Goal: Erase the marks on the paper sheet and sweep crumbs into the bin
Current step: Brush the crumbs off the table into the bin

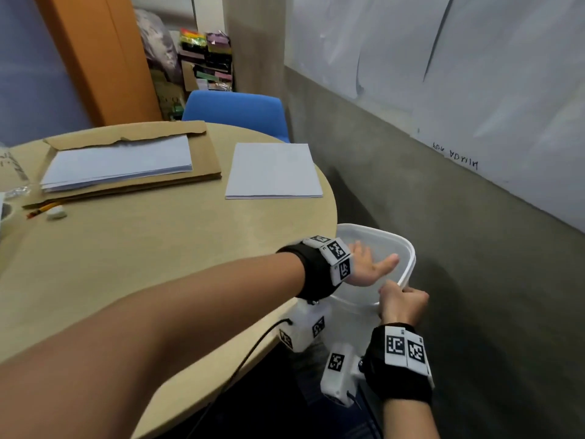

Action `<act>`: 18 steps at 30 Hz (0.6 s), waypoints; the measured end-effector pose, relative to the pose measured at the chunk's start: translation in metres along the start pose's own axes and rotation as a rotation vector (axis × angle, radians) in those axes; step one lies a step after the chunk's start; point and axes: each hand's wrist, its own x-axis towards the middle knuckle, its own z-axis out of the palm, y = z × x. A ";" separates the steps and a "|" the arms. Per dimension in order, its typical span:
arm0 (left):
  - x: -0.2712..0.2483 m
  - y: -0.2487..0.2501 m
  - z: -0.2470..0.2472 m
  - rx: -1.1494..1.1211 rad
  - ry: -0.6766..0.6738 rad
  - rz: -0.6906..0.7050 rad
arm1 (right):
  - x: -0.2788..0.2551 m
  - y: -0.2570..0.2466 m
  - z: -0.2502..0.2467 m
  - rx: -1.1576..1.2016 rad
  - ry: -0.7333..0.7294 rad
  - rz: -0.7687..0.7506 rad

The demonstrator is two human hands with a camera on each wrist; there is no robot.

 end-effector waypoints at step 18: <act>-0.011 -0.023 -0.017 0.154 -0.125 0.008 | 0.003 0.002 -0.003 0.128 -0.044 -0.020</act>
